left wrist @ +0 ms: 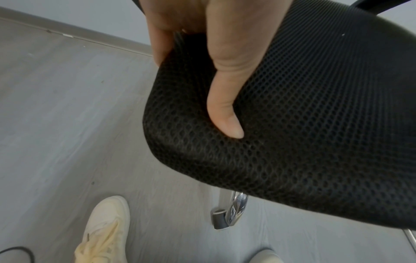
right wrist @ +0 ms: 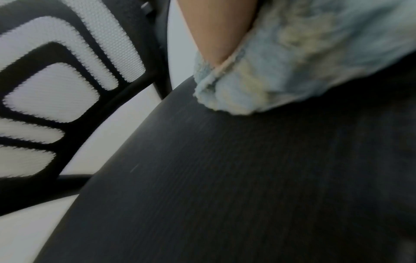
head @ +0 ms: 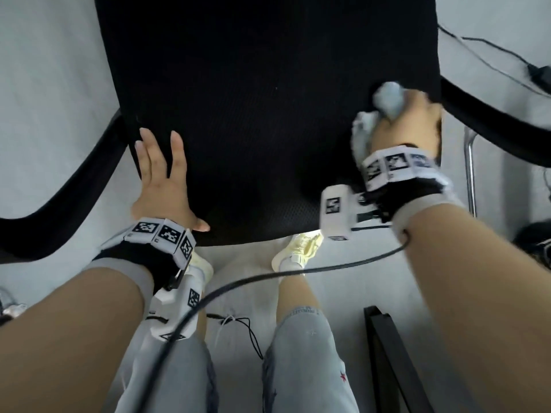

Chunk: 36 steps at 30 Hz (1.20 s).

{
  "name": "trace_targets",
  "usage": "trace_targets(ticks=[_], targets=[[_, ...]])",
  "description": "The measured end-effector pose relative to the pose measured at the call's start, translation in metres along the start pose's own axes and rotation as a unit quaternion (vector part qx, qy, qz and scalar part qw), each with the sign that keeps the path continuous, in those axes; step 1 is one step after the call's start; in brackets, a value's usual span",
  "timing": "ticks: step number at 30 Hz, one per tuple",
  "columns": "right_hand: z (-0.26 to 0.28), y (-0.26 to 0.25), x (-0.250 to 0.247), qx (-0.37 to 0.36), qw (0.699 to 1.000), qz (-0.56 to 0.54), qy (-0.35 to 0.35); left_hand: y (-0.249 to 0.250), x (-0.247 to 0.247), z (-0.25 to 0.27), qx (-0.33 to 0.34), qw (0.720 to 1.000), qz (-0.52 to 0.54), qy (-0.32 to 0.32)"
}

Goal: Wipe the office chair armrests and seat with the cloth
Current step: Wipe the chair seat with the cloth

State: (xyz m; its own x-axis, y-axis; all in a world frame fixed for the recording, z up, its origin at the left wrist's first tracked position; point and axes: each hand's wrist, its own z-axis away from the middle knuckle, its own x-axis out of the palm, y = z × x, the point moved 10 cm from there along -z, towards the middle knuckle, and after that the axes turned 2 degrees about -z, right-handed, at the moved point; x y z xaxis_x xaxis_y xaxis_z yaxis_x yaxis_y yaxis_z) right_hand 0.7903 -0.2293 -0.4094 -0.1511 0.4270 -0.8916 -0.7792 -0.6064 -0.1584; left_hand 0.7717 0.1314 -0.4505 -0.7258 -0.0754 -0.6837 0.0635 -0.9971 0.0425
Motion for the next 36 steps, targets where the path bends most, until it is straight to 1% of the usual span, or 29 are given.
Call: trace_targets(ticks=[1,2,3,4,6,7,8,10,12,14,15,16,18,20,21,22,23,24,25,26,27,28,30,31,32,33,34,35,36], targets=[[0.012,-0.022,0.018,-0.015,1.0,0.006,-0.017,0.0,0.0,0.0,0.002,1.0,0.003,0.0],[0.029,-0.052,0.043,-0.062,0.997,0.025,-0.045,0.0,0.0,0.001,0.003,1.0,0.005,0.001],[0.055,-0.088,0.069,-0.139,0.985,0.041,-0.089,-0.001,0.001,-0.001,0.005,1.0,0.006,0.004],[0.088,-0.124,0.094,-0.234,0.96,0.055,-0.145,-0.003,0.002,-0.002,0.009,1.0,0.006,0.012],[0.16,-0.172,0.126,-0.396,0.876,0.068,-0.267,-0.007,0.002,-0.006,0.016,0.999,0.001,0.028],[0.18,-0.181,0.129,-0.439,0.844,0.067,-0.299,-0.009,0.002,-0.008,0.016,0.999,0.001,0.036],[0.18,-0.185,0.124,-0.456,0.838,0.058,-0.295,-0.011,0.001,-0.008,0.014,0.999,0.012,0.038],[0.146,-0.179,0.1,-0.424,0.875,0.02,-0.233,-0.01,0.002,-0.006,0.019,0.999,0.038,0.018],[0.089,-0.155,0.067,-0.326,0.931,-0.055,-0.153,-0.006,0.001,-0.003,0.028,0.999,0.032,0.006],[0.041,-0.125,0.036,-0.225,0.968,-0.091,-0.066,-0.006,0.0,-0.003,0.029,0.999,0.02,0.001],[0.027,-0.117,0.032,-0.191,0.977,-0.078,-0.048,-0.007,-0.001,-0.004,0.028,0.999,0.017,-0.001],[0.02,-0.115,0.037,-0.169,0.983,-0.056,-0.054,-0.008,-0.001,-0.005,0.027,1.0,0.014,-0.003],[0.037,-0.126,0.064,-0.174,0.981,0.014,-0.091,-0.01,-0.002,-0.006,0.03,0.999,0.011,-0.005],[0.09,-0.141,0.099,-0.276,0.947,0.092,-0.134,-0.012,-0.005,-0.008,0.042,0.999,0.017,0.0],[0.128,-0.146,0.117,-0.353,0.914,0.106,-0.172,-0.013,-0.005,-0.007,0.052,0.998,0.025,-0.002],[0.167,-0.143,0.132,-0.419,0.869,0.115,-0.237,-0.014,-0.006,-0.007,0.062,0.997,0.037,-0.005],[0.197,-0.133,0.145,-0.456,0.824,0.125,-0.312,-0.017,-0.006,-0.005,0.071,0.996,0.051,-0.007],[0.217,-0.119,0.151,-0.463,0.791,0.132,-0.379,-0.021,-0.007,-0.004,0.077,0.995,0.062,-0.006],[0.223,-0.107,0.151,-0.453,0.772,0.133,-0.425,-0.024,-0.007,-0.002,0.078,0.994,0.072,-0.006],[0.218,-0.101,0.144,-0.431,0.774,0.13,-0.446,-0.028,-0.006,0.0,0.076,0.994,0.082,-0.005],[0.201,-0.1,0.136,-0.403,0.799,0.124,-0.429,-0.032,-0.004,0.002,0.073,0.993,0.096,-0.002],[0.175,-0.103,0.121,-0.375,0.84,0.109,-0.376,-0.035,-0.001,0.005,0.068,0.991,0.111,0.003],[0.112,-0.115,0.074,-0.31,0.925,0.028,-0.217,-0.042,0.005,0.012,0.046,0.987,0.156,0.013],[0.087,-0.118,0.055,-0.274,0.95,-0.023,-0.147,-0.046,0.01,0.016,0.029,0.982,0.187,0.015],[0.07,-0.12,0.047,-0.244,0.962,-0.057,-0.11,-0.051,0.015,0.019,0.007,0.975,0.222,0.014],[0.068,-0.125,0.053,-0.23,0.966,-0.055,-0.105,-0.058,0.022,0.022,-0.019,0.966,0.258,0.008],[0.08,-0.132,0.07,-0.237,0.963,-0.02,-0.125,-0.064,0.031,0.025,-0.047,0.957,0.287,-0.001],[0.103,-0.138,0.093,-0.267,0.951,0.028,-0.154,-0.071,0.039,0.029,-0.073,0.949,0.308,-0.012],[0.137,-0.143,0.116,-0.315,0.927,0.072,-0.188,-0.076,0.046,0.031,-0.087,0.943,0.321,-0.025]])
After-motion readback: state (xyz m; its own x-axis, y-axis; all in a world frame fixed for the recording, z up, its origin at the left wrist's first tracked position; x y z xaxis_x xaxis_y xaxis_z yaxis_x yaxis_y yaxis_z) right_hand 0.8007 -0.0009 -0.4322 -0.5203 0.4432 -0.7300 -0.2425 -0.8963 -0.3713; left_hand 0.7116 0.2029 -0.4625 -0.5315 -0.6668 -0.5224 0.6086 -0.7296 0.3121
